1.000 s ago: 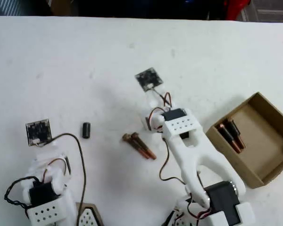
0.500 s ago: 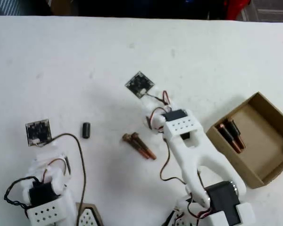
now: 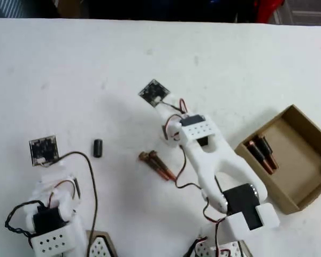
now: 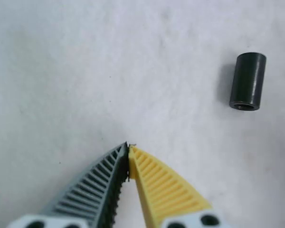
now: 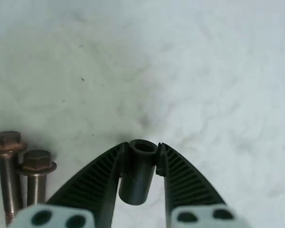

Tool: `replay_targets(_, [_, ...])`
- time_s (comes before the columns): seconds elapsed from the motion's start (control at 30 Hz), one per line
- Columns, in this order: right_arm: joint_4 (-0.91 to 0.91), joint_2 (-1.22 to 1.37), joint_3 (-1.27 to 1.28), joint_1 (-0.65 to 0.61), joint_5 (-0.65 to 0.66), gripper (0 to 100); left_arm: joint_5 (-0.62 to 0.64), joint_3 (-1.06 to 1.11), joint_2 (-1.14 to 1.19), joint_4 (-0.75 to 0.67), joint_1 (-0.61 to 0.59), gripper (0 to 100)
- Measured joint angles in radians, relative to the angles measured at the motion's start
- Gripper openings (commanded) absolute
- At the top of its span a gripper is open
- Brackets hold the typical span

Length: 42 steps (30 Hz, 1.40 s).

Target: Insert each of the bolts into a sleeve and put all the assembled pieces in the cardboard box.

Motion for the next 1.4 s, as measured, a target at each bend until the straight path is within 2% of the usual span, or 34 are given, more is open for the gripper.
replay_targets(0.17, [0.044, 0.0, -0.025, -0.002, 0.009, 11.6, 0.0, 0.0, 0.0, 0.0, 0.0, 2])
replay_targets(0.7, [0.08, 0.002, -0.034, 0.032, 0.012, 9.4, 0.0, 0.0, 0.0, 0.0, 0.0, 2])
replay_targets(0.87, [0.103, 0.002, -0.035, 0.035, 0.066, 9.4, 0.0, 0.0, 0.0, 0.0, 0.0, 2])
replay_targets(1.2, [0.301, 0.198, -0.298, 0.035, 0.066, 9.5, 0.0, 0.0, 0.0, 0.0, 0.0, 2])
replay_targets(1.4, [0.325, 0.301, -0.384, 0.044, 0.066, 9.4, 0.0, 0.0, 0.0, 0.0, 0.0, 2])
